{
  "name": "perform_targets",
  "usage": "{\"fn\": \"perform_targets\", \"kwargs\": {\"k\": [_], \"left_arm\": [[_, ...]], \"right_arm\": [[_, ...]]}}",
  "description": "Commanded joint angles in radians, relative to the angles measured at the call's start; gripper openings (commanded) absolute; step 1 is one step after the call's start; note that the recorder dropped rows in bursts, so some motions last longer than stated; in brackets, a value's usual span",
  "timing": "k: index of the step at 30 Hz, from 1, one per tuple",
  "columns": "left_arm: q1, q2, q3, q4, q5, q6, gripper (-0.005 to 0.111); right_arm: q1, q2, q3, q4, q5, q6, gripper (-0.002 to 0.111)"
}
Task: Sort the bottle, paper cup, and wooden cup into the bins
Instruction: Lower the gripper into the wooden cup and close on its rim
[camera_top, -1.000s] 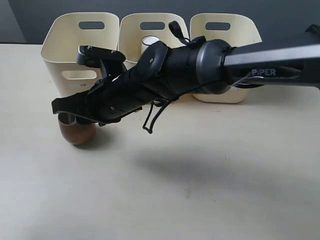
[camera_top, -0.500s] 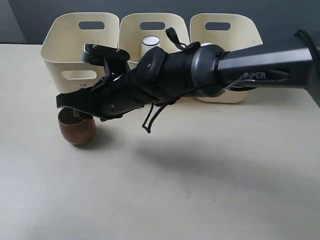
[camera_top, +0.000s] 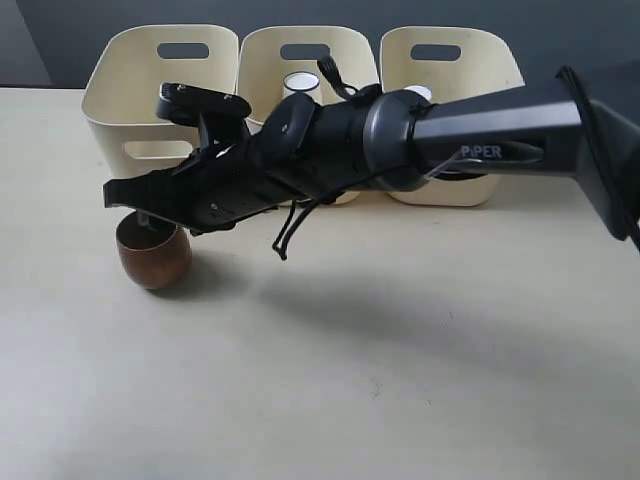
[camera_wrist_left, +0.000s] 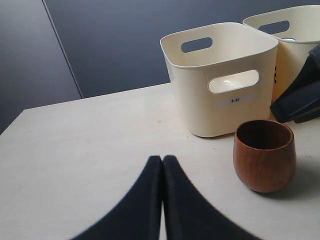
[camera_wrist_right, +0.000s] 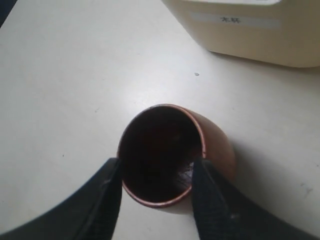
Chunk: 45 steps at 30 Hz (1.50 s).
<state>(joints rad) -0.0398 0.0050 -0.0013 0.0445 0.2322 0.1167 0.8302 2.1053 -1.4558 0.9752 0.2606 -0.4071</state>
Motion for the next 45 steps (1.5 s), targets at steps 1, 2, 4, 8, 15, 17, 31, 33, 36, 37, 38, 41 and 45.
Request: {"fn": "perform_targets", "kwargs": {"k": [1, 2, 4, 8, 15, 17, 31, 33, 36, 37, 38, 41, 45], "left_arm": [[-0.003, -0.005, 0.001, -0.001, -0.001, -0.002, 0.0], [-0.003, -0.005, 0.001, -0.001, -0.001, -0.002, 0.0], [-0.003, -0.005, 0.001, -0.001, -0.001, -0.002, 0.0], [-0.003, -0.005, 0.001, -0.001, -0.001, -0.002, 0.0], [-0.003, -0.005, 0.001, -0.001, -0.001, -0.002, 0.0], [-0.003, -0.005, 0.001, -0.001, -0.001, -0.002, 0.0], [-0.003, -0.005, 0.001, 0.001, -0.001, -0.002, 0.0], [-0.003, -0.005, 0.001, -0.001, -0.001, -0.002, 0.0], [-0.003, -0.005, 0.001, -0.001, -0.001, -0.002, 0.0], [-0.003, -0.005, 0.001, -0.001, -0.001, -0.002, 0.0], [-0.003, -0.005, 0.001, -0.001, -0.001, -0.002, 0.0], [-0.003, -0.005, 0.001, -0.001, -0.001, -0.002, 0.0], [-0.003, -0.005, 0.001, -0.001, -0.001, -0.002, 0.0]], "right_arm": [[-0.002, -0.001, -0.005, -0.01, -0.005, -0.001, 0.043], [-0.002, -0.001, -0.005, -0.01, -0.005, -0.001, 0.043], [-0.002, -0.001, -0.005, -0.01, -0.008, -0.001, 0.043], [-0.002, -0.001, -0.005, -0.021, -0.01, 0.001, 0.043], [-0.002, 0.0, -0.005, -0.025, -0.016, 0.004, 0.043], [-0.002, 0.005, -0.005, -0.03, -0.018, 0.004, 0.043], [-0.002, 0.054, -0.005, -0.021, -0.062, 0.016, 0.043], [-0.002, 0.054, -0.005, -0.021, -0.068, 0.016, 0.043], [-0.002, 0.054, -0.005, -0.021, -0.08, 0.016, 0.043], [-0.002, 0.054, -0.005, -0.021, -0.08, 0.018, 0.043], [-0.002, 0.054, -0.005, -0.021, -0.08, 0.021, 0.043], [-0.002, 0.054, -0.005, -0.021, -0.085, 0.023, 0.043], [-0.002, 0.054, -0.005, -0.021, -0.085, 0.026, 0.043]]}}
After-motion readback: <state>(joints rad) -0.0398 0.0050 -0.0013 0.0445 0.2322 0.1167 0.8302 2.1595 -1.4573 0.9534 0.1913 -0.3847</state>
